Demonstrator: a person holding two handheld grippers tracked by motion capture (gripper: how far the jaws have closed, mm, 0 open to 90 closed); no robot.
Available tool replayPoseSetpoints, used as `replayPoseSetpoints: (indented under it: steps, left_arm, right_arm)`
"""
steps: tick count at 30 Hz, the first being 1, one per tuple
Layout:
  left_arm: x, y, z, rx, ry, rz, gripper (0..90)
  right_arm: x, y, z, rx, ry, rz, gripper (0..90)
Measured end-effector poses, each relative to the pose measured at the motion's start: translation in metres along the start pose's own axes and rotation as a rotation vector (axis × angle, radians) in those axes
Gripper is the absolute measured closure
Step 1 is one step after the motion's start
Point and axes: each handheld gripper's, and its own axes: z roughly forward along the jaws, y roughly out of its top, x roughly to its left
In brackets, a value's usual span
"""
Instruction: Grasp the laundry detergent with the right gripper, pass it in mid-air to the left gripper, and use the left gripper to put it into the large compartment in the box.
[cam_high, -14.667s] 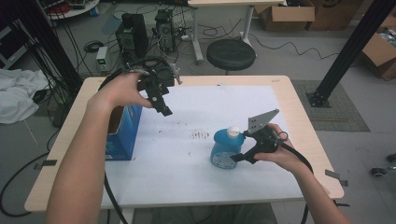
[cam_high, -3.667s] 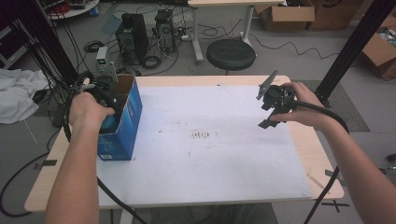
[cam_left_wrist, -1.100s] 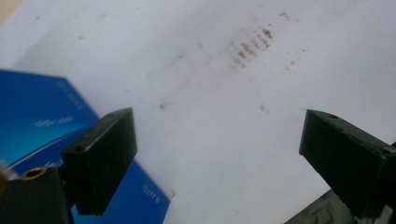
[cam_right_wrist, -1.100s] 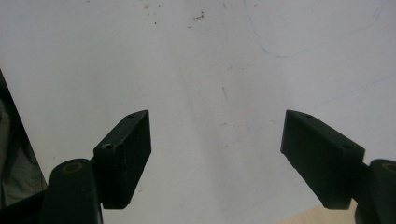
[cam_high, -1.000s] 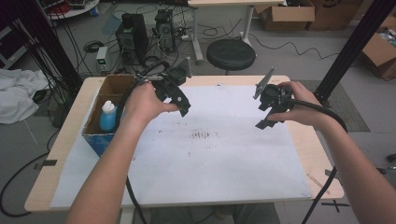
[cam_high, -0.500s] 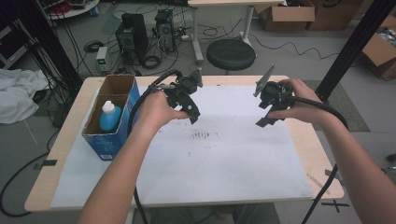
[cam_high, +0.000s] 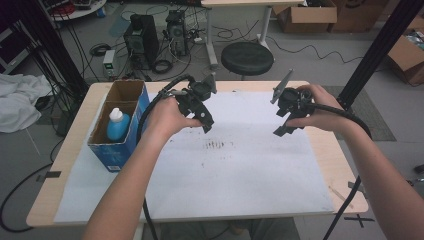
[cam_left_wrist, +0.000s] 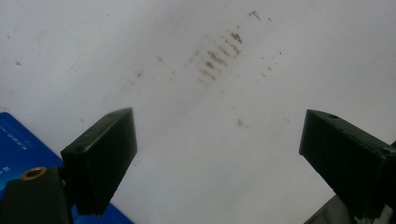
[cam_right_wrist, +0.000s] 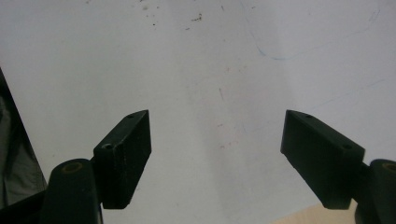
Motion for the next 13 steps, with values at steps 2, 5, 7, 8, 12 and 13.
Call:
replayPoseSetpoints:
  steps: [2, 5, 7, 8, 12, 13]
  left_arm:
    - [-0.0003, 0.0, -0.0005, 0.001, 0.0, 0.003, 11.8]
    - [-0.0005, -0.0002, -0.0014, 0.0, 0.003, 0.001, 11.8]
    - [-0.0007, -0.0005, -0.0015, 0.001, 0.004, 0.0, 11.8]
    - [-0.0009, -0.0007, -0.0016, 0.001, 0.007, -0.001, 11.8]
    - [-0.0012, -0.0017, -0.0023, -0.002, 0.006, -0.001, 11.8]
    - [-0.0014, -0.0018, -0.0027, -0.003, 0.005, 0.0, 11.8]
  right_arm:
    - [0.0001, -0.0003, 0.0003, 0.001, 0.0, -0.001, 24.7]
    - [0.0005, -0.0012, -0.0003, 0.002, -0.001, 0.002, 24.7]
    - [0.0008, -0.0017, -0.0015, -0.001, -0.004, -0.001, 24.6]
    - [0.0014, -0.0018, -0.0019, 0.0, -0.004, 0.004, 24.6]
    - [0.0025, -0.0025, -0.0029, -0.003, -0.006, 0.002, 24.6]
    - [0.0026, -0.0027, -0.0027, -0.003, -0.006, 0.002, 24.6]
